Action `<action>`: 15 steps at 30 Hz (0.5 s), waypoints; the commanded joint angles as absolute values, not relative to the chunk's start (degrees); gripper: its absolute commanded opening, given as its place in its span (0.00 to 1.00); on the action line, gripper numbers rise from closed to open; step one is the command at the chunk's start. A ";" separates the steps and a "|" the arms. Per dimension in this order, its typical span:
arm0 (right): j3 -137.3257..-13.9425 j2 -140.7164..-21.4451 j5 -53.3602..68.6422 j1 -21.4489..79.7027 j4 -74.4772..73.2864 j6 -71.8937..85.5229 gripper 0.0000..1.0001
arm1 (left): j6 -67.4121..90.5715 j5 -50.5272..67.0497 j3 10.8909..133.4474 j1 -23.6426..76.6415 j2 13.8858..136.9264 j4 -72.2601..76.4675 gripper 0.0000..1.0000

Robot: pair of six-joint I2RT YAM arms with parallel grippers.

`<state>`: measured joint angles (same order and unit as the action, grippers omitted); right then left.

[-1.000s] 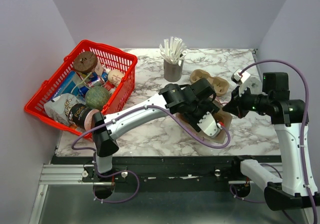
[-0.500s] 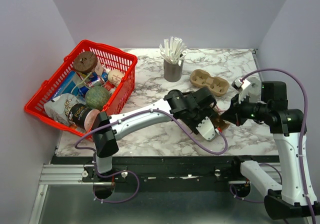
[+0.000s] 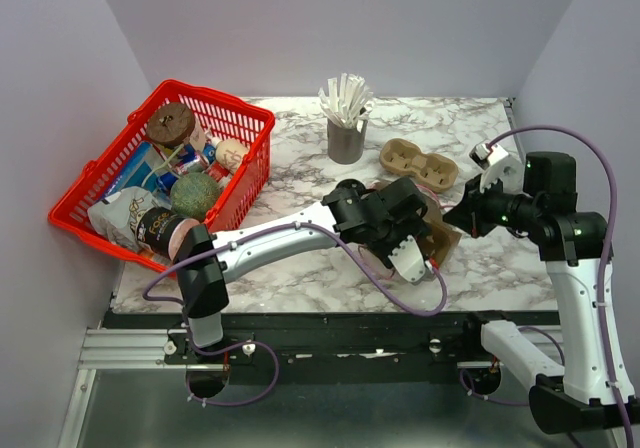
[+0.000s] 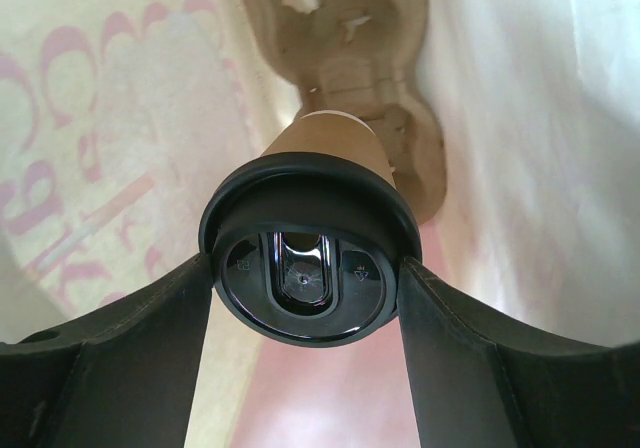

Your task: Pack the takeout coffee

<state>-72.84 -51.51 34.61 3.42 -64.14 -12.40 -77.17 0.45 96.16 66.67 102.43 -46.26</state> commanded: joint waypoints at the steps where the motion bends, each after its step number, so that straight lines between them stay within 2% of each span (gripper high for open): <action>1: -75.41 -52.21 35.50 3.78 -63.37 -13.26 0.01 | -77.61 -0.35 94.58 66.01 99.76 -43.86 0.00; 6: -75.41 -52.91 40.86 3.87 -66.00 -15.38 0.01 | -78.31 -2.81 95.45 65.57 101.69 -41.40 0.00; 15: -75.32 -51.59 41.31 4.04 -65.92 -15.65 0.00 | -79.28 -1.32 97.73 65.13 104.85 -43.59 0.00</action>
<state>-74.00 -52.71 39.13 3.60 -65.52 -15.25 -77.97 -1.58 96.29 65.34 103.83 -42.89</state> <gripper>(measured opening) 0.022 0.762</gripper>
